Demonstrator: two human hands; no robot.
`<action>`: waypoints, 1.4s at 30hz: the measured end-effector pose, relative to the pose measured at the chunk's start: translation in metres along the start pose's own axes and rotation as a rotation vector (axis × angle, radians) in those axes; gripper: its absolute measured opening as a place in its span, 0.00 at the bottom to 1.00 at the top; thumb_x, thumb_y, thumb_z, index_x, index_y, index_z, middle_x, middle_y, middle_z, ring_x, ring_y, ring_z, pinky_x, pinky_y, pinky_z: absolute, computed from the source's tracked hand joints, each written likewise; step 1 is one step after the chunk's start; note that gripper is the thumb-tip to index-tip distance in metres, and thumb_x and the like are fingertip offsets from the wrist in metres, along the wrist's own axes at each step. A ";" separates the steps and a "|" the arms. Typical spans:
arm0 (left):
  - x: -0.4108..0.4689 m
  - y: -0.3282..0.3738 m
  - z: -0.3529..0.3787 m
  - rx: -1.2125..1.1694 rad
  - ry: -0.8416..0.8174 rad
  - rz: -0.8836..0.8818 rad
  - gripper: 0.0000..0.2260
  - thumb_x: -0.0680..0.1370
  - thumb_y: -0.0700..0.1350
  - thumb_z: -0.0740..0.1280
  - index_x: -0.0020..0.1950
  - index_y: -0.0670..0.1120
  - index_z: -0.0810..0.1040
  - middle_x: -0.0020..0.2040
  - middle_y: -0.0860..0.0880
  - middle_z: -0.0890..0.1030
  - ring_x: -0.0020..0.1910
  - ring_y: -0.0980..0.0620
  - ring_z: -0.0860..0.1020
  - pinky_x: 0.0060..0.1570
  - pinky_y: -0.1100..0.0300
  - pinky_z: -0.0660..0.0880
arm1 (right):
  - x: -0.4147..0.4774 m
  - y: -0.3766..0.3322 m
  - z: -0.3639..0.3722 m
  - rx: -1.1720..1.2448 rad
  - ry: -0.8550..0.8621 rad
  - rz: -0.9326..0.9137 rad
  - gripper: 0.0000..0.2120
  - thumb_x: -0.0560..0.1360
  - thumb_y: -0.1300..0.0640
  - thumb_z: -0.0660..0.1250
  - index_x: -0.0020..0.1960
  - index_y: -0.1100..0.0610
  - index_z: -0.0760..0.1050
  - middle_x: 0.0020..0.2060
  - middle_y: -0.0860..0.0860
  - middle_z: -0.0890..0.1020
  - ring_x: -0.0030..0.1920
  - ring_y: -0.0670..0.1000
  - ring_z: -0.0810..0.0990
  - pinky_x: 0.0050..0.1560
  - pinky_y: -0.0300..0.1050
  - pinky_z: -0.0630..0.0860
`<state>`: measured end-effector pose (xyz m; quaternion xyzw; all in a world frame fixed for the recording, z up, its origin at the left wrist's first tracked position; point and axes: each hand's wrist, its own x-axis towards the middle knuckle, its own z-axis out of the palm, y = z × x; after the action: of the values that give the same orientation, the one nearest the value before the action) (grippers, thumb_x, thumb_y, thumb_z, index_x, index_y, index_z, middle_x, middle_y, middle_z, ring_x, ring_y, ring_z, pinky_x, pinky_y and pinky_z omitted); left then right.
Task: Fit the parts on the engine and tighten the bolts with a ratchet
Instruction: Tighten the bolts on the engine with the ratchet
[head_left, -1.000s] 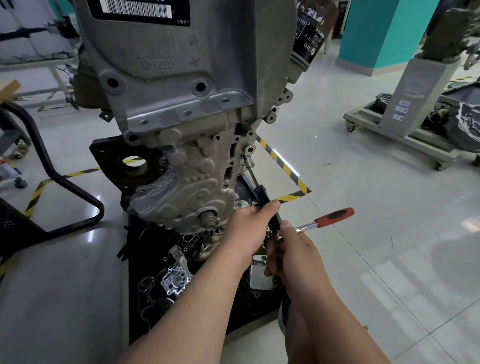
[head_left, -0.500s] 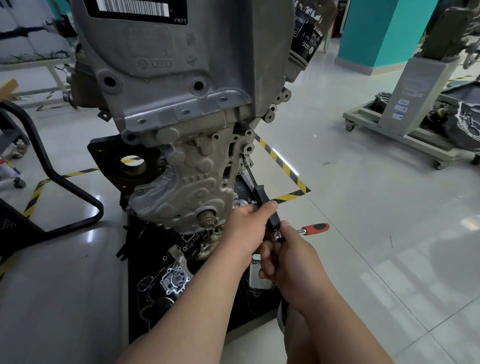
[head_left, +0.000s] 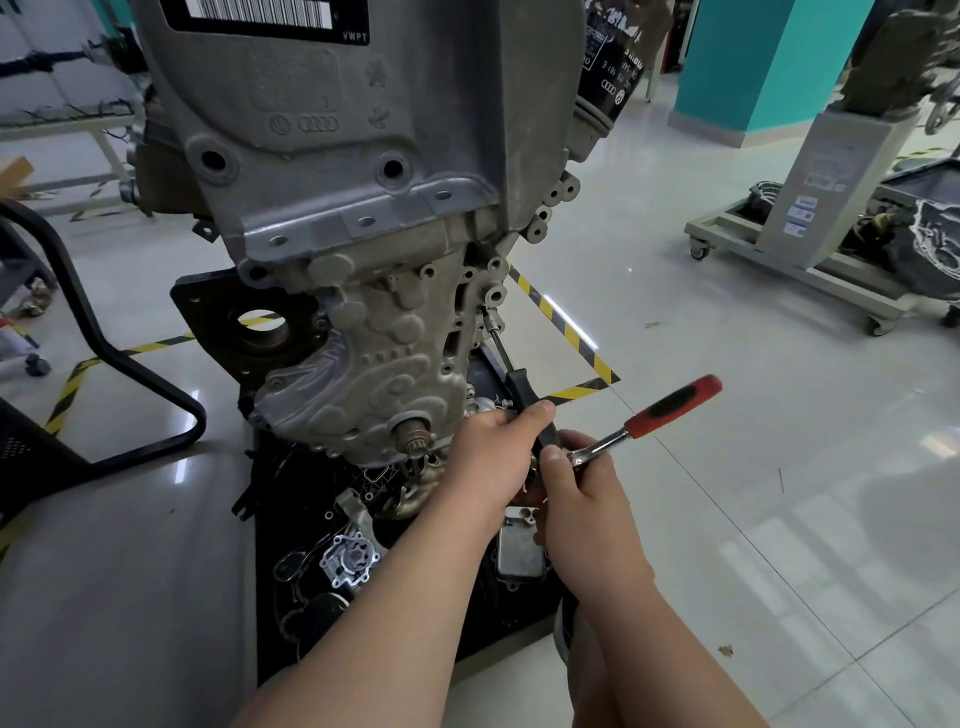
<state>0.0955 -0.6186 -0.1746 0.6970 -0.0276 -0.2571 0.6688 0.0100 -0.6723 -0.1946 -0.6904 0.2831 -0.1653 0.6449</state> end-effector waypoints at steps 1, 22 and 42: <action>0.000 0.000 0.000 -0.001 -0.003 0.000 0.13 0.75 0.53 0.71 0.37 0.45 0.80 0.25 0.53 0.74 0.21 0.56 0.71 0.21 0.69 0.65 | -0.002 0.000 0.001 -0.028 0.010 -0.034 0.08 0.81 0.48 0.58 0.56 0.36 0.66 0.42 0.43 0.82 0.41 0.41 0.81 0.43 0.42 0.76; -0.002 0.002 -0.005 0.041 0.031 -0.015 0.17 0.74 0.55 0.71 0.34 0.47 0.71 0.22 0.55 0.64 0.18 0.56 0.63 0.20 0.70 0.60 | -0.001 0.001 0.010 0.112 0.023 0.134 0.11 0.81 0.44 0.54 0.59 0.43 0.70 0.40 0.47 0.82 0.37 0.47 0.79 0.42 0.51 0.78; 0.001 -0.002 -0.003 0.054 0.056 -0.001 0.15 0.74 0.54 0.71 0.35 0.47 0.71 0.19 0.57 0.62 0.18 0.56 0.61 0.19 0.68 0.59 | -0.001 -0.008 0.004 0.218 -0.102 0.260 0.27 0.83 0.44 0.49 0.44 0.65 0.74 0.23 0.52 0.76 0.21 0.49 0.70 0.23 0.38 0.71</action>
<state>0.0969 -0.6155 -0.1771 0.7217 -0.0156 -0.2369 0.6503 0.0134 -0.6689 -0.1867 -0.5816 0.3172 -0.0750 0.7453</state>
